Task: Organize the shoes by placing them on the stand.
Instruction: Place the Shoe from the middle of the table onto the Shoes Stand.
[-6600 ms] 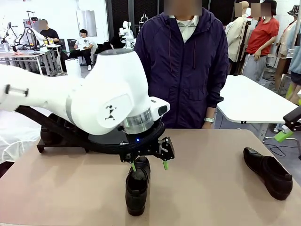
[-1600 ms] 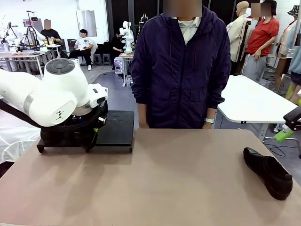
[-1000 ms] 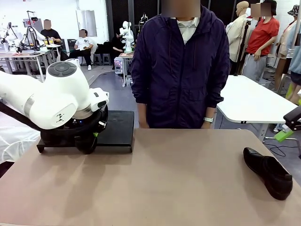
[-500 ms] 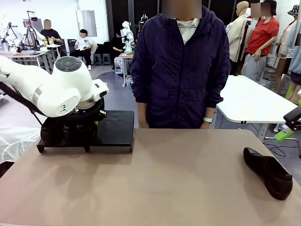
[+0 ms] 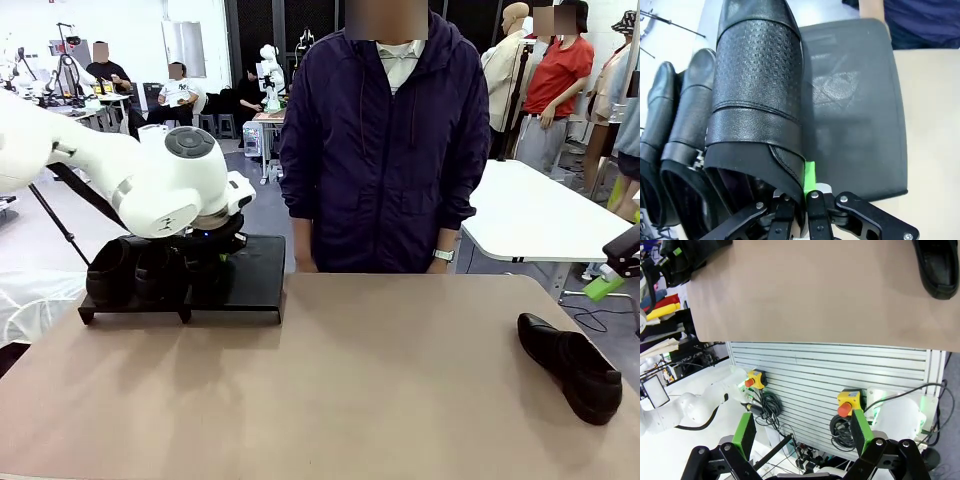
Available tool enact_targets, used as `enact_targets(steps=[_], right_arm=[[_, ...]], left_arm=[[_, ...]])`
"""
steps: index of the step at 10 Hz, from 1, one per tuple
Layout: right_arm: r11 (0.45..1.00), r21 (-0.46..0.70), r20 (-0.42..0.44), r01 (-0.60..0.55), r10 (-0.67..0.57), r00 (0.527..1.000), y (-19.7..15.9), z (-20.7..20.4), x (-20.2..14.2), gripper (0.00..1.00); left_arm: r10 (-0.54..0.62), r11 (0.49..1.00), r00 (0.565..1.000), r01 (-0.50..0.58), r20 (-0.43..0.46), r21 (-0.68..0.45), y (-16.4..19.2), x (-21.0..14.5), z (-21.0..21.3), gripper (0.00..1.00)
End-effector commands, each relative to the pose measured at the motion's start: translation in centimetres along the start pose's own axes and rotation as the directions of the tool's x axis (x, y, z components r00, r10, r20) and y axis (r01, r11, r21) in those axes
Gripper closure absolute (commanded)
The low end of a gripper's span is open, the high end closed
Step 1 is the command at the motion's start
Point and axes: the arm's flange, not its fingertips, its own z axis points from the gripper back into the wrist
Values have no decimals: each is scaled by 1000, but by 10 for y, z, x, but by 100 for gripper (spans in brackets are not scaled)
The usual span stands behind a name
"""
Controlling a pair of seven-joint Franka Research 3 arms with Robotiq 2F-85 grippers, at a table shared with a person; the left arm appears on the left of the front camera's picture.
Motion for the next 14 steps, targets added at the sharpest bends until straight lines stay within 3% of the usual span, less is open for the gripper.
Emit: enact_targets(steps=[1,6,7,8,9,14], right_arm=[[999,33,-3,-25,25,1000,1,3,1,0],[999,33,-3,-25,25,1000,1,3,1,0],[999,33,-3,-25,25,1000,1,3,1,0],[999,33,-3,-25,25,1000,1,3,1,0],[999,33,-3,-25,25,1000,1,3,1,0],[999,33,-3,-25,25,1000,1,3,1,0]], left_arm=[[-15,1000,1000,16,-25,14,-8,7,-5,100],[-22,999,998,23,-53,29,-17,8,-18,100],[-14,999,999,15,-53,29,-16,9,-17,66],[-11,1000,999,12,-51,27,-15,9,-18,8],[3,999,999,-2,-40,32,-14,10,-17,0],[33,999,999,-34,43,4,1,16,8,0]])
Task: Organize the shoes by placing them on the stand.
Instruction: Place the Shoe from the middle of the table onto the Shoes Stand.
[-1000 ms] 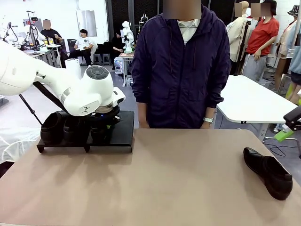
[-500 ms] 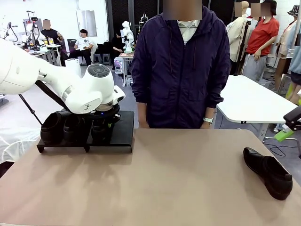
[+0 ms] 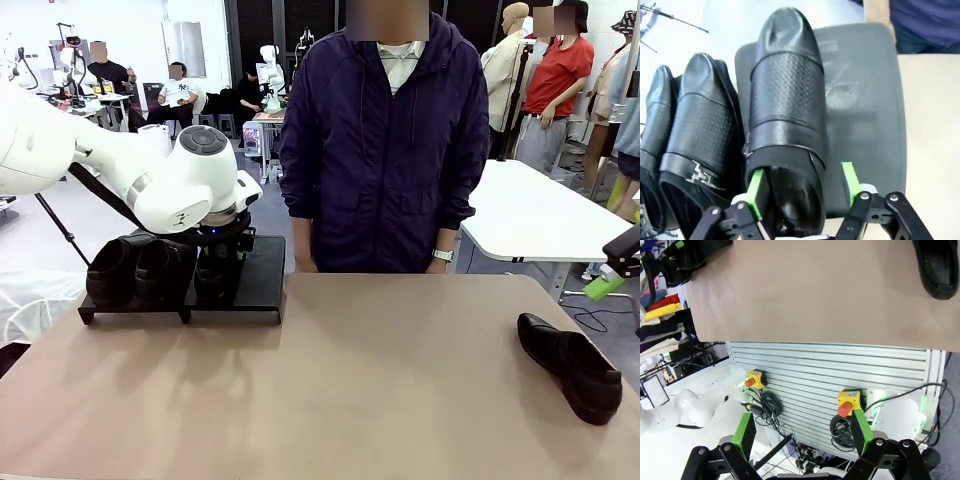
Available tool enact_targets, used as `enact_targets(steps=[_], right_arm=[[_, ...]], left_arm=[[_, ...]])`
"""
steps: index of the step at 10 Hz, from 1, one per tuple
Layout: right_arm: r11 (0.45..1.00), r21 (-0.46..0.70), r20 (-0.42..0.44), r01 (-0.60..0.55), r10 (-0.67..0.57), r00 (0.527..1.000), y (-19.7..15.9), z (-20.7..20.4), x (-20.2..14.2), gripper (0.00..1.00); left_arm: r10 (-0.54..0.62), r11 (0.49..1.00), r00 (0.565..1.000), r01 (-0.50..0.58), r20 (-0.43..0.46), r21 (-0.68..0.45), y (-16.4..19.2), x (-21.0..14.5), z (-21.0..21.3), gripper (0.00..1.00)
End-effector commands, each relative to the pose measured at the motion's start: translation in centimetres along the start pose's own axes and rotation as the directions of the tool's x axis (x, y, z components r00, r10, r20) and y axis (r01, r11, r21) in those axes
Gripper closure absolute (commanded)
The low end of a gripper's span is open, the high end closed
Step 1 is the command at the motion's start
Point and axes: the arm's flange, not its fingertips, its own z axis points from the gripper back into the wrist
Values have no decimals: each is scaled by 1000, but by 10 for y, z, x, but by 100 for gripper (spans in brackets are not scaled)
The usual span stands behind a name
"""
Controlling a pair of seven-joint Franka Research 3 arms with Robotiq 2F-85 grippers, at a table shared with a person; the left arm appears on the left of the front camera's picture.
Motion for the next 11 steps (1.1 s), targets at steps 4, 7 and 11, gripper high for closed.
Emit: enact_targets(steps=[4,7,11], right_arm=[[999,33,-2,-25,25,1000,1,3,1,0],[999,33,-2,-25,25,1000,1,3,1,0],[999,33,-2,-25,25,1000,1,3,1,0]], left_arm=[[-158,965,981,178,113,-195,37,-13,90,0],[-369,812,924,374,103,-448,83,-52,155,0],[-303,877,945,224,-126,-426,141,-151,210,0]])
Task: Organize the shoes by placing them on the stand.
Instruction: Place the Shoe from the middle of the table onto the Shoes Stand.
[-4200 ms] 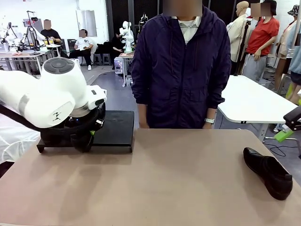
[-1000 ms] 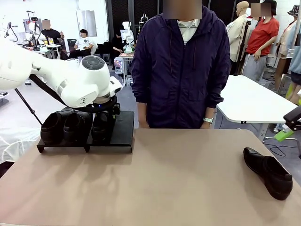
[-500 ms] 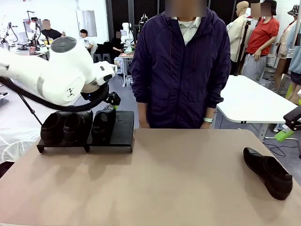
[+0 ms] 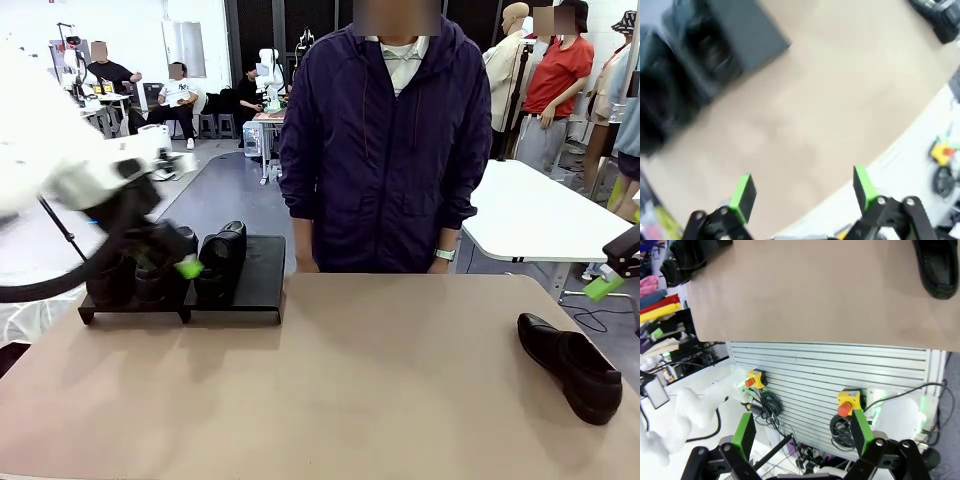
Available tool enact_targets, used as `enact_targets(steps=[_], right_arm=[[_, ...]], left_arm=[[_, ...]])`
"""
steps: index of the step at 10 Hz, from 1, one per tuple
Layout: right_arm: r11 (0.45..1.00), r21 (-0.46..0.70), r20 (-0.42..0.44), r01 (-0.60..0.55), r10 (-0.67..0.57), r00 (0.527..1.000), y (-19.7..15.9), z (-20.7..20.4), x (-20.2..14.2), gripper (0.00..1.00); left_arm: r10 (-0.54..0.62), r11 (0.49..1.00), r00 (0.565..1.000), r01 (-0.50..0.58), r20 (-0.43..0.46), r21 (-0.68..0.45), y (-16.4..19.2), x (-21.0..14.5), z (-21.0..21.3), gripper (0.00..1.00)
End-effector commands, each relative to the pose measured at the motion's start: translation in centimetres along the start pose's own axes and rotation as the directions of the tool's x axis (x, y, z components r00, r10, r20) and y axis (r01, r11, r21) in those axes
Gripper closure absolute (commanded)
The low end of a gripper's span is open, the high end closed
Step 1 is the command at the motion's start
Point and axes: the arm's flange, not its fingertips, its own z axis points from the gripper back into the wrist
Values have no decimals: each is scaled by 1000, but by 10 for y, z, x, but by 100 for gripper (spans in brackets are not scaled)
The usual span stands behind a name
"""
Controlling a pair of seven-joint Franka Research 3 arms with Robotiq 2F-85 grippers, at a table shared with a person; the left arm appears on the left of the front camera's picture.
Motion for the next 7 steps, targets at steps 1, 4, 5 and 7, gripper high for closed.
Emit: enact_targets(steps=[1,4,5,7], right_arm=[[999,33,-1,-25,25,1000,1,3,1,0],[999,33,-1,-25,25,1000,1,3,1,0],[999,33,-1,-25,25,1000,1,3,1,0],[999,33,-1,-25,25,1000,1,3,1,0]], left_arm=[[99,989,991,-88,-89,117,12,-43,31,0],[255,962,961,-263,103,72,37,-87,52,0],[352,927,926,-365,136,84,51,-84,49,0],[228,968,973,-229,21,106,39,-82,62,0]])
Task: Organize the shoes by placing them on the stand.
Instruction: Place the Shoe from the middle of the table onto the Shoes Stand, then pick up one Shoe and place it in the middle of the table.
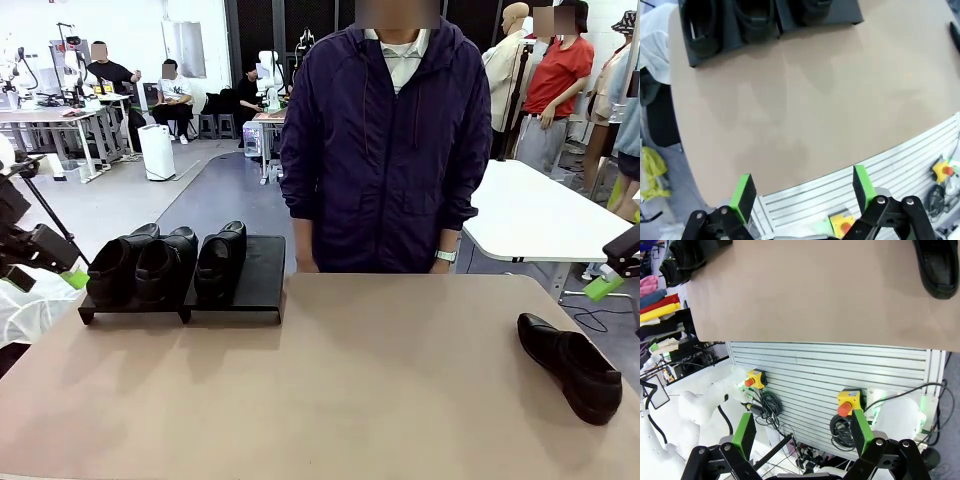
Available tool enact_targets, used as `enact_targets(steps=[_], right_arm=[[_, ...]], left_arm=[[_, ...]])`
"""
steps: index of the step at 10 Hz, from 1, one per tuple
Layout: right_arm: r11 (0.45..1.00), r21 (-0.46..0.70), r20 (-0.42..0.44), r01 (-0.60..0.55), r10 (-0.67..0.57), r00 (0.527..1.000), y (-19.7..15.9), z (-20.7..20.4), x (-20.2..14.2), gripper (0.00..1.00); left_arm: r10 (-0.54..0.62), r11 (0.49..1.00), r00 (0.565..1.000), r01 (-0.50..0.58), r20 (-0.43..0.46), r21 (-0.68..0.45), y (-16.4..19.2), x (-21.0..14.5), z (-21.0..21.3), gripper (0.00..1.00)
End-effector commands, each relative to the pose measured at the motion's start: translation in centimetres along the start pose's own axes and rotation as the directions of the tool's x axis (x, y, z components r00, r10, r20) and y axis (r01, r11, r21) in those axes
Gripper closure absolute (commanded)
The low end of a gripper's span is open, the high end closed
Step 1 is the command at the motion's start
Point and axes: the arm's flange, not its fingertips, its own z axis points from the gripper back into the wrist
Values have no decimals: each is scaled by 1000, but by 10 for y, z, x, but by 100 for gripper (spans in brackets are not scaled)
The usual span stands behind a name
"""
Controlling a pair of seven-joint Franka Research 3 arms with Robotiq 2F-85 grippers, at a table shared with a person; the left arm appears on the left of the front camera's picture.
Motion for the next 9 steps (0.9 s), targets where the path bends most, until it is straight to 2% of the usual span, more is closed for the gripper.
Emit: enact_targets(steps=[1,9], right_arm=[[999,33,-1,-25,25,1000,1,3,1,0],[999,33,-1,-25,25,1000,1,3,1,0]], left_arm=[[-51,999,998,51,-33,5,-5,4,1,0],[-51,999,998,51,-33,5,-5,4,1,0]])
